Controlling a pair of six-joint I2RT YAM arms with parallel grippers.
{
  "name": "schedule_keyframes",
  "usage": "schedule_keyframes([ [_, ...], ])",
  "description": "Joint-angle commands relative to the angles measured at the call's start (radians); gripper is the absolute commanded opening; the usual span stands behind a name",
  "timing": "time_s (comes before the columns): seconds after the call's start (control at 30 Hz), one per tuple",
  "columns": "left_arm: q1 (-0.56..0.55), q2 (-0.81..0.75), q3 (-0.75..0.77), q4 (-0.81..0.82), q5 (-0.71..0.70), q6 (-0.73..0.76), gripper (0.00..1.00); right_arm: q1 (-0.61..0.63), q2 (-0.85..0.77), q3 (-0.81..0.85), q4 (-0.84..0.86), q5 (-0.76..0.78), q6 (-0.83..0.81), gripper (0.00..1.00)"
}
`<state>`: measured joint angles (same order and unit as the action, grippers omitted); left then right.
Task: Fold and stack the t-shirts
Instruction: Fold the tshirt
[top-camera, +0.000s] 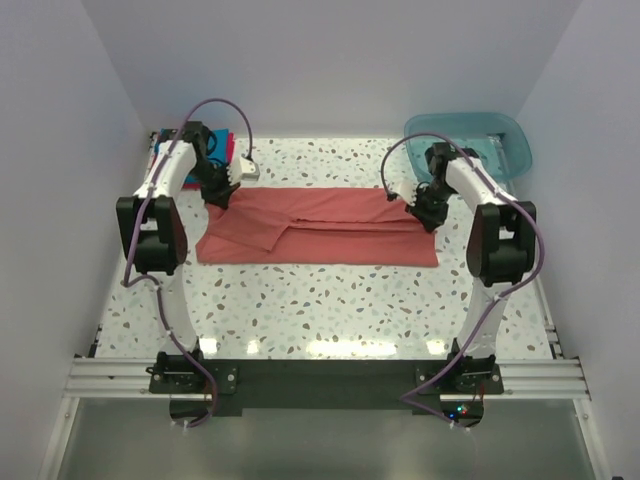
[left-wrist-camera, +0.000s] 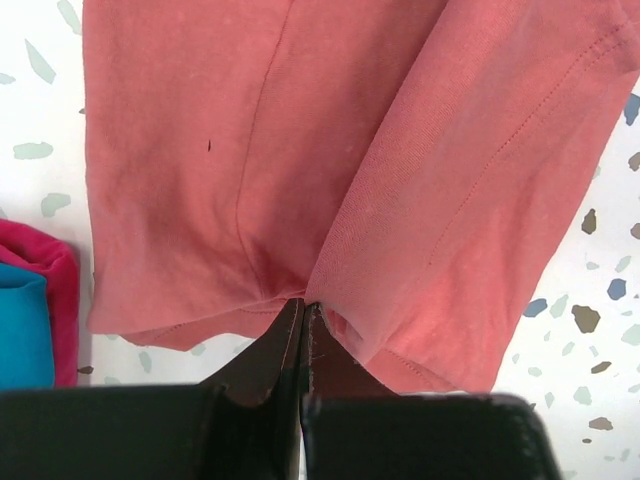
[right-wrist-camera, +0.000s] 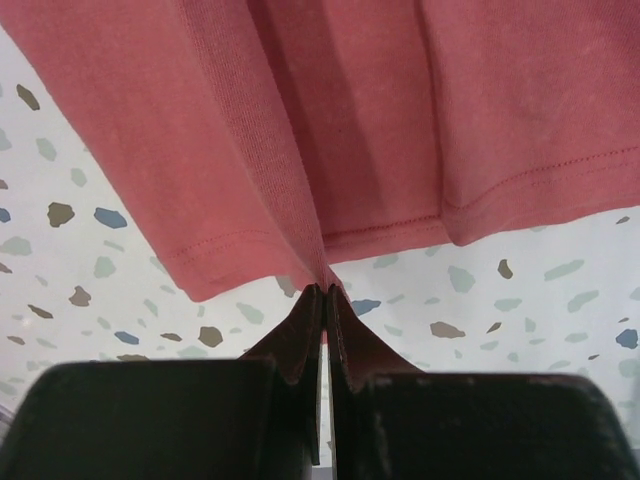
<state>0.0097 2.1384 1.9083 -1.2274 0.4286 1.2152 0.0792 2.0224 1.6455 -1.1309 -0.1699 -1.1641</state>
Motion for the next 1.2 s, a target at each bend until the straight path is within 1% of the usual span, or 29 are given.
schedule_keyframes([
  [0.0,-0.002,0.017,0.038,0.034,-0.023,-0.005,0.0,-0.007,0.019,0.065,0.019,0.029,0.0,0.0],
  [0.07,-0.001,0.015,0.026,0.066,-0.031,-0.029,0.0,-0.007,0.032,0.077,0.035,0.041,0.018,0.0],
  [0.1,-0.002,0.009,0.02,0.087,-0.033,-0.069,0.03,-0.007,0.038,0.083,0.043,0.049,0.041,0.0],
  [0.13,-0.002,0.005,0.015,0.142,-0.037,-0.098,0.15,-0.007,0.05,0.088,0.054,0.061,0.055,0.0],
  [0.17,-0.002,0.003,0.015,0.167,-0.043,-0.132,0.22,-0.009,0.056,0.097,0.066,0.094,0.07,0.0],
  [0.2,0.001,-0.006,0.02,0.187,-0.037,-0.204,0.27,-0.009,0.062,0.102,0.069,0.108,0.099,0.11],
  [0.23,0.009,-0.011,0.024,0.203,-0.03,-0.244,0.35,-0.007,0.067,0.111,0.066,0.125,0.113,0.23],
  [0.27,0.016,-0.021,0.031,0.213,-0.001,-0.278,0.36,-0.009,0.064,0.125,0.063,0.136,0.128,0.36],
  [0.3,0.036,-0.043,0.028,0.207,0.018,-0.334,0.39,-0.013,0.053,0.128,0.066,0.135,0.173,0.42],
  [0.33,0.045,-0.058,0.017,0.192,0.033,-0.357,0.39,-0.013,0.024,0.126,0.065,0.13,0.194,0.47],
  [0.37,0.053,-0.075,-0.026,0.186,0.051,-0.376,0.4,-0.013,0.012,0.126,0.045,0.121,0.217,0.51],
  [0.43,0.07,-0.141,-0.093,0.183,0.068,-0.414,0.4,-0.012,-0.011,0.125,0.008,0.078,0.286,0.51],
  [0.47,0.072,-0.165,-0.179,0.192,0.07,-0.431,0.4,-0.01,-0.025,0.114,-0.03,0.06,0.308,0.48],
  [0.53,0.072,-0.241,-0.271,0.239,0.068,-0.486,0.4,-0.009,-0.037,0.093,-0.058,-0.003,0.365,0.46],
  [0.57,0.072,-0.261,-0.354,0.249,0.067,-0.502,0.4,-0.007,-0.043,0.068,-0.073,-0.02,0.377,0.42],
  [0.67,0.075,-0.308,-0.481,0.301,0.046,-0.562,0.4,0.002,-0.045,0.002,-0.064,-0.057,0.408,0.37],
  [0.77,0.075,-0.324,-0.566,0.354,0.013,-0.601,0.4,0.017,-0.053,-0.077,0.0,-0.04,0.429,0.36],
  [0.87,0.076,-0.299,-0.617,0.387,-0.022,-0.623,0.38,0.021,-0.033,-0.153,0.054,-0.011,0.429,0.36],
  [0.97,0.076,-0.295,-0.695,0.434,-0.068,-0.638,0.37,0.022,-0.01,-0.211,0.123,0.052,0.419,0.36],
  [1.17,0.076,-0.365,-0.833,0.448,-0.07,-0.64,0.33,0.014,-0.051,-0.349,0.183,0.148,0.347,0.32],
])
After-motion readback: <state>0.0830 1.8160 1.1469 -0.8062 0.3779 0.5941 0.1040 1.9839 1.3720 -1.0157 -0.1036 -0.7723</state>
